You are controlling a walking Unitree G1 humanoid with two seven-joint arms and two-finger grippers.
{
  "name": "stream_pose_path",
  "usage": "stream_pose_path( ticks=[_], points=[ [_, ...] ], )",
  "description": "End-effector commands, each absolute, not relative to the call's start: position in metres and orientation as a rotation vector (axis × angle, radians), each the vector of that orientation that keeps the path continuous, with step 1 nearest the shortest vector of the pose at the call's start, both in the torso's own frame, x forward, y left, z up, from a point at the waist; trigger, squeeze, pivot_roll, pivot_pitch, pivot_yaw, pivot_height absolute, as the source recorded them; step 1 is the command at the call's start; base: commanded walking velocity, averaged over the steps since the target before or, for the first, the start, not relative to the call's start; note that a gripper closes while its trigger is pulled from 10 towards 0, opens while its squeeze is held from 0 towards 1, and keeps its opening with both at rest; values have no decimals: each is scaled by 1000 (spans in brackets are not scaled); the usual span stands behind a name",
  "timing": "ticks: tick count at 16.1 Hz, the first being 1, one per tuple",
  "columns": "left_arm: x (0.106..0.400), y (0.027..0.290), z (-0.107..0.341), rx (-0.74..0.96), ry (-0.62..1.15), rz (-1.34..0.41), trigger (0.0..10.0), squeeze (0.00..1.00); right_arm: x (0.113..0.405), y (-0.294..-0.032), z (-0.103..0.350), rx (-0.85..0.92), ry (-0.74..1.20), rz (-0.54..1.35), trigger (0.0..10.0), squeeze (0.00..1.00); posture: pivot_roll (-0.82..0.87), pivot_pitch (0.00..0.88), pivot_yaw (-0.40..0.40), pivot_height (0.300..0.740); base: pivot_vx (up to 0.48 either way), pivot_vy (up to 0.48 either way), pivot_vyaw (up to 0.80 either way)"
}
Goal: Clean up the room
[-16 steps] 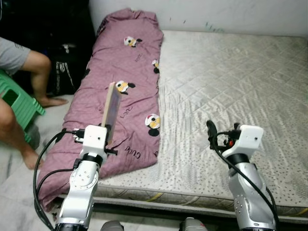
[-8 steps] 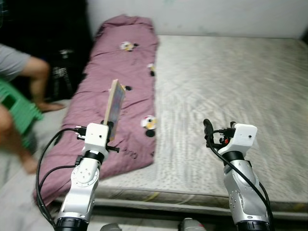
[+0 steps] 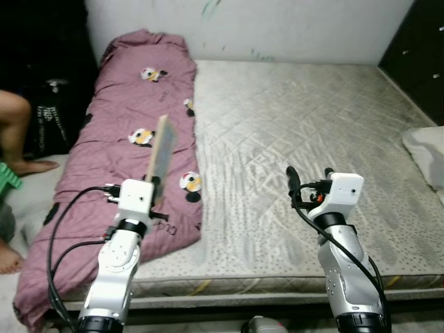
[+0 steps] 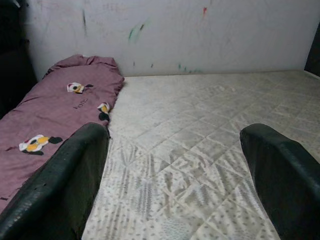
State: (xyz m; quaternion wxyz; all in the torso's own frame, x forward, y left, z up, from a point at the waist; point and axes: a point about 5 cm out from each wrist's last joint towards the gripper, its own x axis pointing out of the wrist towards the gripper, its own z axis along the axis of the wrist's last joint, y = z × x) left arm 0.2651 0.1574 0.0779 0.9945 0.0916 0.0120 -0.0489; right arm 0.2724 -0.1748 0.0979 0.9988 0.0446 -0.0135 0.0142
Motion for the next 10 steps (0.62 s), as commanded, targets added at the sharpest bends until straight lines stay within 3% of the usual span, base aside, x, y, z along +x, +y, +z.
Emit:
stream_pose_path(
  ticks=[1,10],
  points=[
    [267,149,89,166,-41,-117,10000,0,272,-178,99,70,-33,30,10000,0,-49,0,7,740,0,-304,0],
    [264,146,87,155,-33,-129,10000,0,268,-179,94,41,-10,46,10000,0,-37,2,-13,740,0,-304,0]
  ],
)
